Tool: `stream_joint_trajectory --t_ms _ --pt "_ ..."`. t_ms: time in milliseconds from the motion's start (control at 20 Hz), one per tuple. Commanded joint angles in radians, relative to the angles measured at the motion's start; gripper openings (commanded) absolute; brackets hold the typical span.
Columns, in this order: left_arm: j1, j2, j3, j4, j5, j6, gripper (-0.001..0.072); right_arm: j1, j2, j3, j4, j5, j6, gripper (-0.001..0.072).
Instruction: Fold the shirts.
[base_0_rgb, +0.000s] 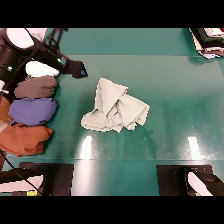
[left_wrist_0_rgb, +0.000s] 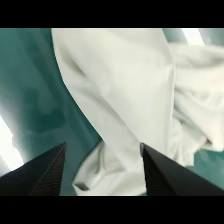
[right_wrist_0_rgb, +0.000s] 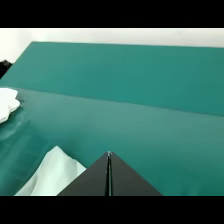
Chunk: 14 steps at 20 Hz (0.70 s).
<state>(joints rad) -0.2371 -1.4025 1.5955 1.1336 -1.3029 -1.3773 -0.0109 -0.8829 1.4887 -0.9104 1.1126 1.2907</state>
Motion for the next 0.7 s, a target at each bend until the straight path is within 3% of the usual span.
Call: stream_joint_trajectory --t_ms 0,300,650 --pt "-0.038 -0.007 -0.152 -0.072 0.032 -0.011 0.0538 0.001 -0.040 0.000 0.002 0.048 0.001 0.0015" --pt "-0.234 -0.029 -0.348 -0.070 0.250 -0.010 0.0539 0.001 -0.105 -0.001 0.002 0.095 0.001 0.0015" --pt "-0.294 -0.131 -0.349 -0.019 0.279 -0.062 0.0536 0.001 -0.119 -0.001 0.000 0.095 0.002 0.0015"
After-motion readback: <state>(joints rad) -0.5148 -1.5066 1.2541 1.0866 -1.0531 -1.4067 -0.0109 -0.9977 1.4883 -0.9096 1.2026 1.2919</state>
